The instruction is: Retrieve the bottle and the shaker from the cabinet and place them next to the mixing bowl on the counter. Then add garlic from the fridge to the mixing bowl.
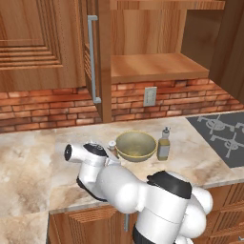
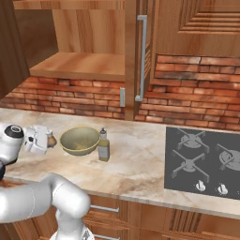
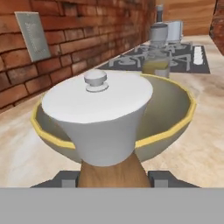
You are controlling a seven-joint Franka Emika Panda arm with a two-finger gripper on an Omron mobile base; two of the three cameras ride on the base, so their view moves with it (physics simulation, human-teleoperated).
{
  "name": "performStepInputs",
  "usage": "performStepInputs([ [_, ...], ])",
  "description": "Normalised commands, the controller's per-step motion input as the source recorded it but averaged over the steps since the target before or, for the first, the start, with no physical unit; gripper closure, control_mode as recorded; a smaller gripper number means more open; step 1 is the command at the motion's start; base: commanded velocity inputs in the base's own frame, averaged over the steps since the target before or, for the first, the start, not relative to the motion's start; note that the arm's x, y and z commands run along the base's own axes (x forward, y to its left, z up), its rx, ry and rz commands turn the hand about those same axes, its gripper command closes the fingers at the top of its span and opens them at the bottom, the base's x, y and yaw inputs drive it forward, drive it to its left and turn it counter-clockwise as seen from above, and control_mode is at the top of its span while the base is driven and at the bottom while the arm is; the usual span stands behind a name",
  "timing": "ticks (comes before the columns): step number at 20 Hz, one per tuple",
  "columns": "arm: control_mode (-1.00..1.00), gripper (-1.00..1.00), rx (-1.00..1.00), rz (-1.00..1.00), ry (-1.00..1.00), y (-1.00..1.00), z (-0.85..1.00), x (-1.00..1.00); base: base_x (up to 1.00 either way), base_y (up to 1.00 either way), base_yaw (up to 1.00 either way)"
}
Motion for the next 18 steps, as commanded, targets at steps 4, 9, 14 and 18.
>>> performStepInputs([
  [4, -1.00, 1.00, 0.04, 0.00, 0.00, 0.00, -0.27, 0.00, 0.00, 0.00, 0.00],
  [9, -1.00, 1.00, 0.04, 0.00, 0.04, 0.00, -0.20, 0.00, 0.00, 0.00, 0.00],
  [14, -1.00, 1.00, 0.02, 0.00, 0.12, -0.17, -0.25, 0.03, 0.00, 0.00, 0.00],
  [18, -1.00, 1.00, 0.01, 0.00, 0.03, -0.05, -0.11, 0.00, 0.00, 0.00, 0.00],
])
